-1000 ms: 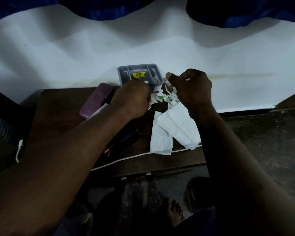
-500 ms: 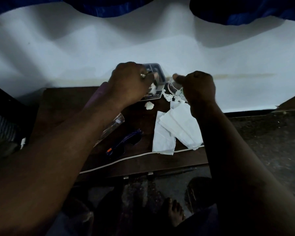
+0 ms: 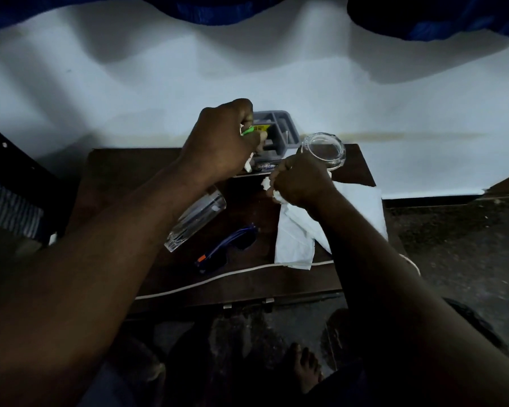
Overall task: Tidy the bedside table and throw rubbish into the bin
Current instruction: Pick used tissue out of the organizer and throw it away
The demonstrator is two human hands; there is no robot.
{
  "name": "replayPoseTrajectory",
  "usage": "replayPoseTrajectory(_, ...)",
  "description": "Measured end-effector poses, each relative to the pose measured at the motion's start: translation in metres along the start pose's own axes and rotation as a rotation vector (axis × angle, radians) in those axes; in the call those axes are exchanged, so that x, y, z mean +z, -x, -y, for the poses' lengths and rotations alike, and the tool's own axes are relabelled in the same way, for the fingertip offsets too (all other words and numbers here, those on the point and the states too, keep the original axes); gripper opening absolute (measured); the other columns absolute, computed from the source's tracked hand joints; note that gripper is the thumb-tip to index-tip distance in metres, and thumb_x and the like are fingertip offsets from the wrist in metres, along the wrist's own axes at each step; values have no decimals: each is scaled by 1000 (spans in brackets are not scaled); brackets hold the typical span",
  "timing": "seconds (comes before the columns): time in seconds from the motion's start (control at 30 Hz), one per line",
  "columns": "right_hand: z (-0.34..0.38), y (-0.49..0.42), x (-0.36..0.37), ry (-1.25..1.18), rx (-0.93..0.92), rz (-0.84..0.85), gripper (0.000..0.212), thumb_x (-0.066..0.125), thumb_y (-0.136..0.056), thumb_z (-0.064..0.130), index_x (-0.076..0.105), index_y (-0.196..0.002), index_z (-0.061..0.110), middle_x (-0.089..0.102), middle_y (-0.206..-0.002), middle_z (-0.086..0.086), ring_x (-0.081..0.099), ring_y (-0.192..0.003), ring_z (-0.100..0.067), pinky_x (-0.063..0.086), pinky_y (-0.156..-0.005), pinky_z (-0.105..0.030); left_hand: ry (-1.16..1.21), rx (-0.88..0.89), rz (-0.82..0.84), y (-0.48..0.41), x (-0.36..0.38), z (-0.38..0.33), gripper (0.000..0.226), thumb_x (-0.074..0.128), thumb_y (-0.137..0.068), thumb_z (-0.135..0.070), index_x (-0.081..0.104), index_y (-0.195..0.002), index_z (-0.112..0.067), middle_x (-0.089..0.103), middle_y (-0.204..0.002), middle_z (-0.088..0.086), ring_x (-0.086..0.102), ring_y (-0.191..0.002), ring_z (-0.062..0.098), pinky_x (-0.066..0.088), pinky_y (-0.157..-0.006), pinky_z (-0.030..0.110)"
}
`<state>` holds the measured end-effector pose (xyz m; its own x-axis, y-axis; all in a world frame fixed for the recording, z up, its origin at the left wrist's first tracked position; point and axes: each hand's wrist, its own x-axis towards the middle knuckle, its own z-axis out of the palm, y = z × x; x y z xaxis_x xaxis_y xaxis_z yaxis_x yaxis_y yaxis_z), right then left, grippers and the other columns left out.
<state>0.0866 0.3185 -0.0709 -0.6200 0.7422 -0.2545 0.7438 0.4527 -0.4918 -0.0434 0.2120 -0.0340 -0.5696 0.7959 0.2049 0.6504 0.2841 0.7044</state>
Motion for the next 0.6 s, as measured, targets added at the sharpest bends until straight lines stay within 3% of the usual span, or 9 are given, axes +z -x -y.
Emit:
replayPoseTrajectory(0.1,3,5,4,102,-47,-9,25,54,-98,19,73,-108,5,72,-109,-16,67,-105,-34,52,-83,-35,-44,31,15,2,-3,3,31,73,-90,-35,46,-84,-21,64,-73,-5,62,-65,3,47,-56,22)
replayPoseTrajectory(0.17,5,8,7,186,-87,-7,24,56,-97,21,73,-110,10,72,-112,-12,67,-108,-33,54,-89,-37,-70,37,26,2,-3,3,30,76,-87,-42,53,-87,-23,64,-83,-6,62,-78,15,46,-63,29)
replayPoseTrajectory(0.27,6,11,15,251,-198,-26,26,67,-90,20,77,-114,16,71,-123,-7,65,-116,-29,49,-95,-33,-84,25,42,2,-1,4,27,78,-82,-48,60,-86,-27,65,-92,-9,59,-86,16,42,-71,29)
replayPoseTrajectory(0.43,5,13,26,314,-159,27,22,68,-85,17,74,-103,5,72,-109,-14,67,-105,-33,40,-72,-28,-168,-4,131,5,2,0,14,73,-74,-28,62,-82,-32,65,-88,-11,60,-81,18,44,-67,30)
replayPoseTrajectory(0.5,4,10,25,313,-162,-31,19,69,-85,21,73,-96,6,72,-104,-14,68,-101,-34,36,-70,-27,-169,-8,168,6,4,-1,18,69,-72,-19,64,-84,-31,65,-91,-12,61,-86,20,51,-76,34)
replayPoseTrajectory(0.6,1,5,12,243,-137,-110,21,71,-86,26,72,-93,6,72,-99,-11,69,-97,-31,45,-71,-29,-166,11,231,9,6,-5,21,65,-77,-7,68,-88,-25,62,-95,-12,59,-93,17,43,-75,29)
